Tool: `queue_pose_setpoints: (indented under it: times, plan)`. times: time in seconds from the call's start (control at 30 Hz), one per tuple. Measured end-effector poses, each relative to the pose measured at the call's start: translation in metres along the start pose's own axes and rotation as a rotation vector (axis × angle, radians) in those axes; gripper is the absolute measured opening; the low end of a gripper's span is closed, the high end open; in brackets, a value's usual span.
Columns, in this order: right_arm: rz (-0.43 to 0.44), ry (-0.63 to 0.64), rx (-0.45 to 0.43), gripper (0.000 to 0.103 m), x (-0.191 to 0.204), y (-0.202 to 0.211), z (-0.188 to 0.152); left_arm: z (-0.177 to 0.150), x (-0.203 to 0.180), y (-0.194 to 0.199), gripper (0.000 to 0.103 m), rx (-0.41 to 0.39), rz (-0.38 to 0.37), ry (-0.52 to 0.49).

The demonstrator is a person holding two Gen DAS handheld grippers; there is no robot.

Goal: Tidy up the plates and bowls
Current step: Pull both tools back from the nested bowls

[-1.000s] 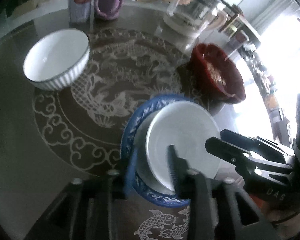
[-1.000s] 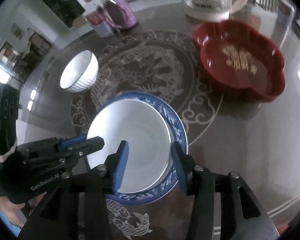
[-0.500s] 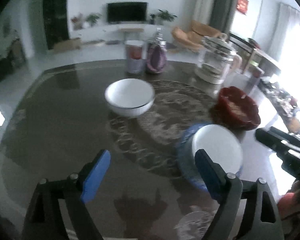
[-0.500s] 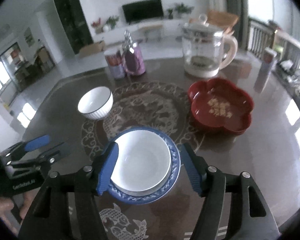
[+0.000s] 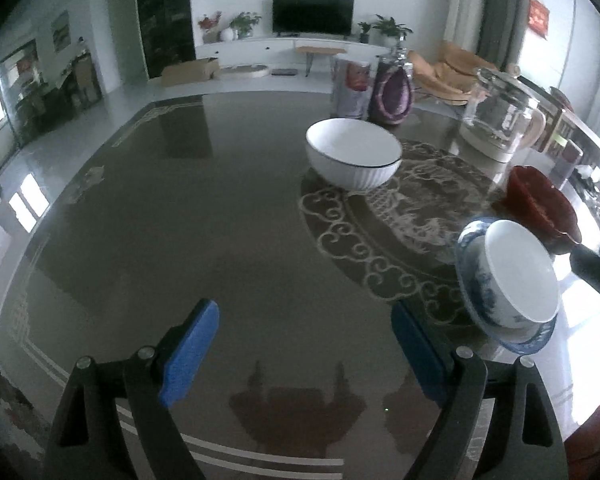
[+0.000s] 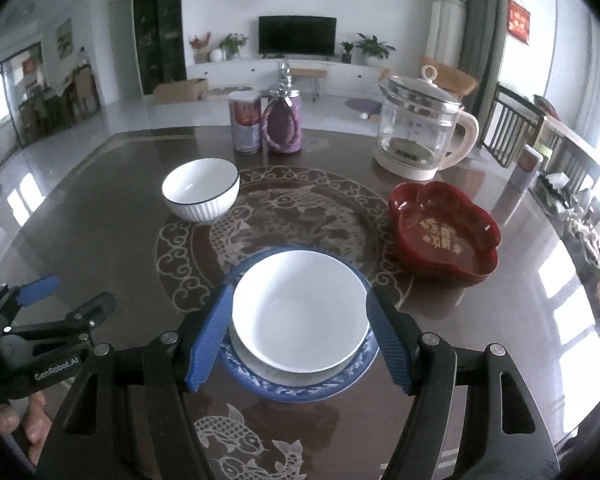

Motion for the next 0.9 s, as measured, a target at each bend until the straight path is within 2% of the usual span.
queue_pose_setpoints:
  times: [0.13,0.6,0.73,0.9]
  plan:
    - [-0.018,0.009,0.003,0.072,0.002,-0.004,-0.003,-0.006,0.01,-0.005,0.088,0.004,0.032,-0.012]
    - [-0.038,0.016,0.041,0.072,0.001,-0.021,-0.013,-0.026,0.025,-0.029,0.088,0.07,0.055,-0.003]
    - [-0.034,0.0,0.005,0.072,-0.004,-0.016,-0.018,-0.032,0.03,-0.042,0.088,0.086,0.077,-0.015]
    - [-0.129,-0.051,-0.035,0.072,-0.04,-0.007,-0.052,-0.039,0.037,-0.061,0.088,0.109,0.08,-0.017]
Point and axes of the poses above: each gripper's, at about its wrist camera, not at the fingertips, and y roughly against the way its jaws point, x to its left, z to its top, the point moved 10 cm from there along -y, roughly the way its jaws point, and after that the axes turned 6 degrees about -z, right-handed, at the moved point
